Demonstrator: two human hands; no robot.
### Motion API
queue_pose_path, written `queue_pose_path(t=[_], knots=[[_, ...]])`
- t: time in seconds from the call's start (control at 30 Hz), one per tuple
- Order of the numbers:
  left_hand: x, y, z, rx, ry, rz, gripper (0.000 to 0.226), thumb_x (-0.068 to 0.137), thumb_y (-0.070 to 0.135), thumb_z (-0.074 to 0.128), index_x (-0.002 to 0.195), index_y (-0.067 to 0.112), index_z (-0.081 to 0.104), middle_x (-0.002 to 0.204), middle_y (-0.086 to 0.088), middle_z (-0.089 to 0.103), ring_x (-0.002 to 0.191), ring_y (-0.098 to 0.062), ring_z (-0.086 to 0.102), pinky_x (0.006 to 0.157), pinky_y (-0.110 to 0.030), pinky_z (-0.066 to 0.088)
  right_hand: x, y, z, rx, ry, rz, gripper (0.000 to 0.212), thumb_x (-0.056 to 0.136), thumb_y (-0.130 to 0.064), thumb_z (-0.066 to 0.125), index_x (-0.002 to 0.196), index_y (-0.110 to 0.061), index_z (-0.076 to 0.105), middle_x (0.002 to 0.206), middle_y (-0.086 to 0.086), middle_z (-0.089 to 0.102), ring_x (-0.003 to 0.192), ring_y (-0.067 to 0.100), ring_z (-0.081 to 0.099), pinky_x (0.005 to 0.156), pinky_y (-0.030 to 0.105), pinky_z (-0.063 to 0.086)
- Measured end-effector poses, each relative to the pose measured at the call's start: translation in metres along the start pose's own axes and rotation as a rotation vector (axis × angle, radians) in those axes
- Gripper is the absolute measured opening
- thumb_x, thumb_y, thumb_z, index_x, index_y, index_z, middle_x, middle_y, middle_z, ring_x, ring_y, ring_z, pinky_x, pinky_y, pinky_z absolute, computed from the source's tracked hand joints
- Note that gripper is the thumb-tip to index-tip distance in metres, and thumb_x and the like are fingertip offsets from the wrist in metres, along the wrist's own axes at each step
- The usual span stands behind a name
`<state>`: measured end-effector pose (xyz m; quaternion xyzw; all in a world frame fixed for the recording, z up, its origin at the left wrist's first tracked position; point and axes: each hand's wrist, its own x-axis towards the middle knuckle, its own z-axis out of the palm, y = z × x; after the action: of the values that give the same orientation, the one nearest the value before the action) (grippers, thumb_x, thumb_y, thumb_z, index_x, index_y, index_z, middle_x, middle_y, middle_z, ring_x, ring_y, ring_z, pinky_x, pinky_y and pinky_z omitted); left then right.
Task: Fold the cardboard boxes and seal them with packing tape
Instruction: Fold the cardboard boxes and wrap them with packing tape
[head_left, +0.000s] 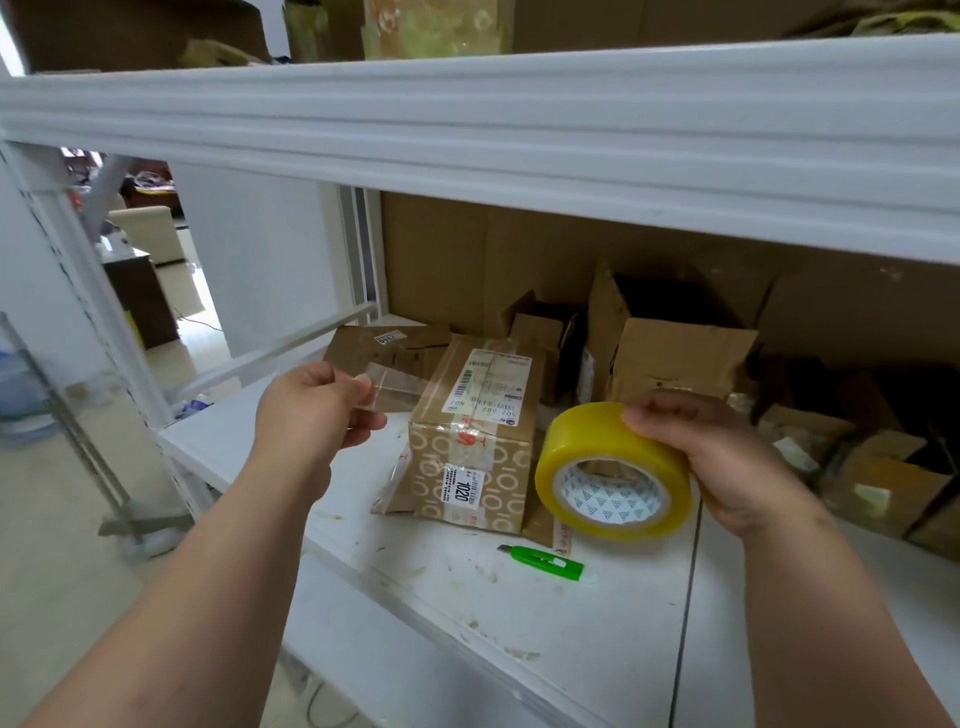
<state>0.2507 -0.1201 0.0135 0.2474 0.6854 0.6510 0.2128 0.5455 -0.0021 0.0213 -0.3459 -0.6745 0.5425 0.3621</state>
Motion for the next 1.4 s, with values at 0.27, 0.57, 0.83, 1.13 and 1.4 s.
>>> queue_pose_path(t=[0.27, 0.57, 0.83, 1.13, 1.4], knots=[[0.011, -0.013, 0.013, 0.107, 0.028, 0.003, 0.014, 0.088, 0.009, 0.069, 0.075, 0.006, 0.070, 0.080, -0.010, 0.072, 0.060, -0.021, 0.072, 0.058, -0.032, 0.052, 0.018, 0.004, -0.001, -0.171, 0.048, 0.026, 0.021, 0.061, -0.050, 0.070, 0.073, -0.033, 0.076, 0.075, -0.001, 0.074, 0.076, 0.022, 0.071, 0.079, 0.043, 0.055], [0.021, -0.029, 0.016, 0.087, 0.034, -0.063, 0.012, 0.087, 0.007, 0.067, 0.075, 0.005, 0.070, 0.074, -0.009, 0.072, 0.057, -0.021, 0.071, 0.063, -0.035, 0.057, 0.034, 0.009, 0.000, -0.230, 0.048, 0.055, 0.014, 0.085, -0.029, 0.071, 0.073, -0.031, 0.076, 0.077, 0.000, 0.072, 0.086, 0.032, 0.070, 0.083, 0.045, 0.054], [0.016, -0.052, 0.020, 0.043, -0.053, -0.229, 0.013, 0.088, 0.008, 0.066, 0.079, -0.002, 0.069, 0.076, -0.018, 0.073, 0.057, -0.023, 0.066, 0.055, -0.028, 0.055, 0.038, 0.022, 0.003, -0.270, 0.048, 0.158, 0.007, 0.083, -0.030, 0.074, 0.077, -0.027, 0.076, 0.081, 0.001, 0.074, 0.085, 0.028, 0.070, 0.080, 0.040, 0.053], [0.006, -0.060, 0.024, 0.085, -0.216, -0.366, 0.024, 0.091, 0.021, 0.066, 0.089, -0.002, 0.066, 0.079, -0.012, 0.072, 0.063, -0.018, 0.065, 0.052, -0.026, 0.052, 0.033, 0.034, 0.009, -0.259, 0.005, 0.178, 0.005, 0.082, -0.030, 0.073, 0.079, -0.028, 0.075, 0.082, 0.002, 0.074, 0.086, 0.028, 0.070, 0.083, 0.043, 0.054], [0.007, -0.067, 0.022, 0.087, -0.223, -0.214, 0.002, 0.097, 0.015, 0.060, 0.095, 0.014, 0.060, 0.076, -0.007, 0.064, 0.071, -0.023, 0.055, 0.057, -0.032, 0.051, 0.030, 0.036, 0.012, -0.235, -0.006, 0.166, 0.009, 0.085, -0.025, 0.070, 0.077, -0.026, 0.074, 0.080, 0.004, 0.072, 0.083, 0.030, 0.069, 0.079, 0.042, 0.052]])
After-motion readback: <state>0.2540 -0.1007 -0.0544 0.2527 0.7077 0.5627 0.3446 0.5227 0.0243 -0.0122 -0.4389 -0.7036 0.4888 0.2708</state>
